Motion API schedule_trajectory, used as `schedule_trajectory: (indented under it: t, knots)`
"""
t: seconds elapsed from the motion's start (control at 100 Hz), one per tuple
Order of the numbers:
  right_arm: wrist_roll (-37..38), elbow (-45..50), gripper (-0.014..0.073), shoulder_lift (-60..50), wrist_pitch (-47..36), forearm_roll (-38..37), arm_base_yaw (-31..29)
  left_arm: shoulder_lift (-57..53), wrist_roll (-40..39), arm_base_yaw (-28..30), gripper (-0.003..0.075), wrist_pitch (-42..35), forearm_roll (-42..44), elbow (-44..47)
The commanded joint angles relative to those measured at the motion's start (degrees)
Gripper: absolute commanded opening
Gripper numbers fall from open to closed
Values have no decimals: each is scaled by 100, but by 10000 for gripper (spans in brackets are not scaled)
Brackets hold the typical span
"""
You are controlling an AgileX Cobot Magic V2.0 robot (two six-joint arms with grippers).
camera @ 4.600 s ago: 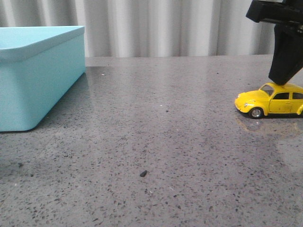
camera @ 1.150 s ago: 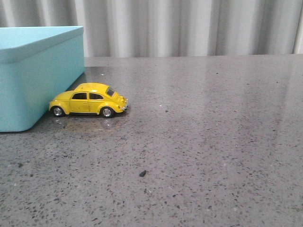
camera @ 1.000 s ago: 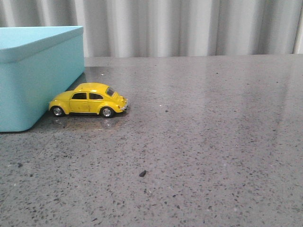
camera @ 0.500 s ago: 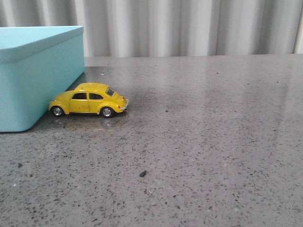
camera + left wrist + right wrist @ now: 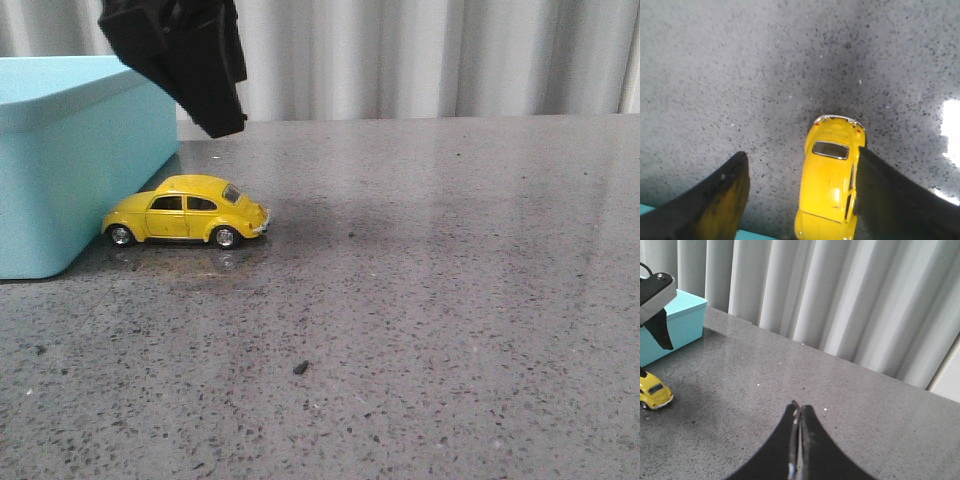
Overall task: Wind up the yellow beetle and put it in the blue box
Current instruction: 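Lower the left gripper over the yellow car and grasp it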
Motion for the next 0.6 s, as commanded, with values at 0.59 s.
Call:
schedule_trajectory:
  t: [0.59]
  knots:
    - [-47,-78,-41,59,-457,59,51,465,240,-15,521,449,43,-191]
